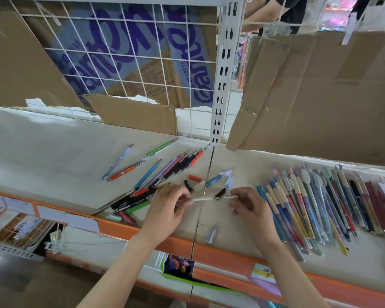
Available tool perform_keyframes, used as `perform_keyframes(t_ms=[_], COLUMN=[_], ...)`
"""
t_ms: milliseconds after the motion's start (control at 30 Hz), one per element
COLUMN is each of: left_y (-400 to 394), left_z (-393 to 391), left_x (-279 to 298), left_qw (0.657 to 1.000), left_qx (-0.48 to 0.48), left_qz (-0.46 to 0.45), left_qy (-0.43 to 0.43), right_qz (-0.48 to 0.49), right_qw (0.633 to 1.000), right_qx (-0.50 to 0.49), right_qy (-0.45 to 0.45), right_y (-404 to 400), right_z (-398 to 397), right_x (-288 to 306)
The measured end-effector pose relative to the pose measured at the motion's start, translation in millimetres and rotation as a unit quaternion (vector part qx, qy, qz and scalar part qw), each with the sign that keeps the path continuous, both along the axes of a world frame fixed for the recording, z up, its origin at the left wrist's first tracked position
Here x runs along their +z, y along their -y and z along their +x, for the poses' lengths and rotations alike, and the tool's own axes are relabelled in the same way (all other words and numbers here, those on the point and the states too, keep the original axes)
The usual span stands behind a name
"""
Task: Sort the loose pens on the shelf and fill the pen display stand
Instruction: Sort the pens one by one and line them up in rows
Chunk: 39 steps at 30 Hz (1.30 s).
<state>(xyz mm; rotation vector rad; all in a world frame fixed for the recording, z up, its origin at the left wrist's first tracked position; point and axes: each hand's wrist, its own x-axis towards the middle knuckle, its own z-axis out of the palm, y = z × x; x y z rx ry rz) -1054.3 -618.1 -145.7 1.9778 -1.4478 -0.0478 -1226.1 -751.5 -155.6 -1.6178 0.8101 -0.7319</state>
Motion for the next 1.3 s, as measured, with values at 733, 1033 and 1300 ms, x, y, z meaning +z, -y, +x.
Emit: perform_keyframes(t_ms=[733,1033,1300], left_y=[-2,-2,-1], left_z=[0,1,2], left_x=[2,2,0], left_qw=[1.000,0.996,0.986], left_qx=[-0.021,0.080,0.151], left_qz=[-0.006,-0.023,-0.021], left_qy=[-0.006,-0.019,-0.064], right_qz=[-0.006,-0.337,-0.405], right_qw=[0.999,0.930,0.860], right_qx=[0.038,0.015,0.174], right_qy=[0.003,-0.144,-0.257], right_y=[1,-3,12], right_z=[0,20,75], right_x=[1,9,20])
